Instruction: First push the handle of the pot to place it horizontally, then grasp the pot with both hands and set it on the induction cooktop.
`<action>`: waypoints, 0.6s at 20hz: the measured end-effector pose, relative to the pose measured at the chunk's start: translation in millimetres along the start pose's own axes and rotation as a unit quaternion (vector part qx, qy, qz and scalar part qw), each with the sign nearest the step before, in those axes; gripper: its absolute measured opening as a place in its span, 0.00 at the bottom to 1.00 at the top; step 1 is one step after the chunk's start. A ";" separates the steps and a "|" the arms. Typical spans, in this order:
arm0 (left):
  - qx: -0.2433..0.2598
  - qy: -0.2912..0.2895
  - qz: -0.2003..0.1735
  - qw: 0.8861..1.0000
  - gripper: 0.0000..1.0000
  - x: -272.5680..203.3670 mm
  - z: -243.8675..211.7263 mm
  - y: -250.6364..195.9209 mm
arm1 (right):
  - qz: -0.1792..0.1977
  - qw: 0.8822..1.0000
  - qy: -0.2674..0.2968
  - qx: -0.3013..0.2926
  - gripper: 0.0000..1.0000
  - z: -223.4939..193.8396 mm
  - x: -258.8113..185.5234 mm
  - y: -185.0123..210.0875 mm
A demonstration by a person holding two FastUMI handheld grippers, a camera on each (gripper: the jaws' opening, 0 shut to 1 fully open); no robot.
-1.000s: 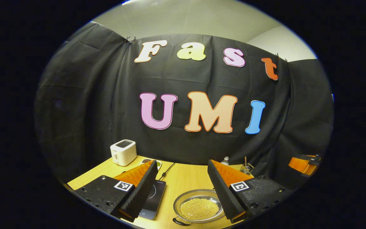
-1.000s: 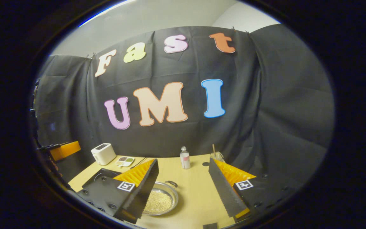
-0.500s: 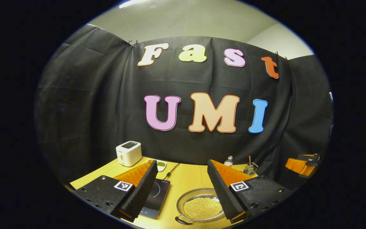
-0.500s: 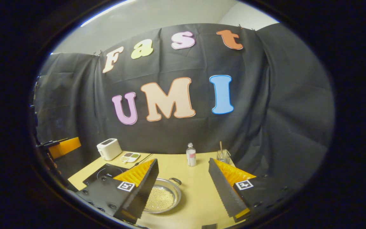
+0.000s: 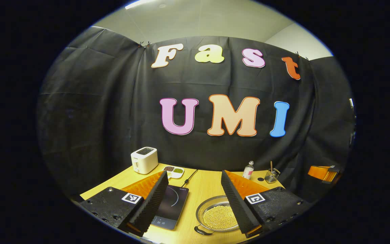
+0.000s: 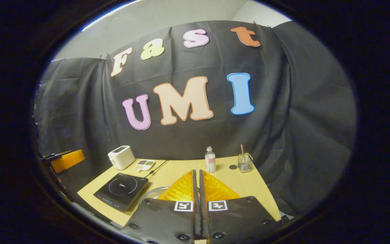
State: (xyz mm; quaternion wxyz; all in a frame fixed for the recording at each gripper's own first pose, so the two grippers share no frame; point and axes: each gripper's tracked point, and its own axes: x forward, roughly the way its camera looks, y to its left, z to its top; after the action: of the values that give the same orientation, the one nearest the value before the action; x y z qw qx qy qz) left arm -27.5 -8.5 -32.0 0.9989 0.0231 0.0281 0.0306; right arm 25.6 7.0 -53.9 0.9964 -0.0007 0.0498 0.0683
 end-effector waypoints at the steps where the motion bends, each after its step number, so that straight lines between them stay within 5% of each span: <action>1: -0.003 -0.001 -0.002 1.000 0.92 1.7 0.7 2.8 | -0.002 1.000 0.001 -0.002 0.02 -0.2 -2.8 3.5; 12: -0.009 0.023 -0.049 0.998 0.93 31.4 -13.4 64.9 | -0.054 0.995 0.081 -0.002 0.02 -79.7 -2.7 73.1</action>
State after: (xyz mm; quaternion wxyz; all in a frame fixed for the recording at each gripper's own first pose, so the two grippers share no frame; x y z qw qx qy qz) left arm -0.9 58.8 -43.9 0.9984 0.0124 0.0519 -0.0176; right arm 5.1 78.4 -132.5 0.9913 -0.0106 0.1302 0.0145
